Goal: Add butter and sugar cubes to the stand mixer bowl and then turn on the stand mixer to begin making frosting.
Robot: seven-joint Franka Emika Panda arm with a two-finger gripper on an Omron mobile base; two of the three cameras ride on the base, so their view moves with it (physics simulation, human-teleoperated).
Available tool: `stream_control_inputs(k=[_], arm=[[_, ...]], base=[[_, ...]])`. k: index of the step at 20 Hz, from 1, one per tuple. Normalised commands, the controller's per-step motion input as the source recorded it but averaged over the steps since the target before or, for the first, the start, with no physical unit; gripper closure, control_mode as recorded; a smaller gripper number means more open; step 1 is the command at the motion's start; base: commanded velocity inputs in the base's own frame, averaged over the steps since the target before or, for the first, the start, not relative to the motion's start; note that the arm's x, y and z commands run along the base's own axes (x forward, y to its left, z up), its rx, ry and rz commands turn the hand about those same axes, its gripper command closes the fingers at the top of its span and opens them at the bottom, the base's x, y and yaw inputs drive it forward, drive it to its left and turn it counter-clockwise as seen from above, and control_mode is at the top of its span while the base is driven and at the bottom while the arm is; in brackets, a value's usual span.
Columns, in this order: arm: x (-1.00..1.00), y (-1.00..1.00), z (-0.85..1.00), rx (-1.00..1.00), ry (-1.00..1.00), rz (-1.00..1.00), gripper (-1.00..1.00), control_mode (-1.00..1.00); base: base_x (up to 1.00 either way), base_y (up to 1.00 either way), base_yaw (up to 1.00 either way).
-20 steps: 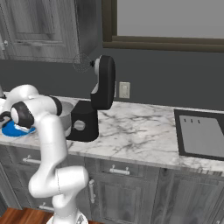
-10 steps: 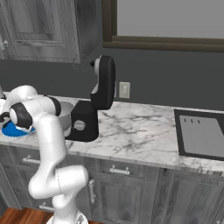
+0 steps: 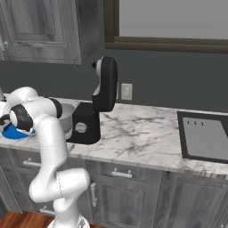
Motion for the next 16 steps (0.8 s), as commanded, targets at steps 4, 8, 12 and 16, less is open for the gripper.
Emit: stream_control_inputs(k=[4,8,12,16], arm=[[0.0,-0.12,-0.01,0.0,0.07,0.1,-1.0,-1.0],[0.0,-0.02,-0.01,0.01,0.04,0.1,-1.0,-1.0],[-0.02,-0.01,-0.04,0.06,0.06,0.1,-1.0,-1.0],[0.0,-0.02,-0.08,0.08,0.07,0.06,-1.0,-1.0]], base=[[0.0,0.0,0.0],[0.0,0.0,0.0],[0.0,0.0,0.0],[0.0,0.0,0.0]])
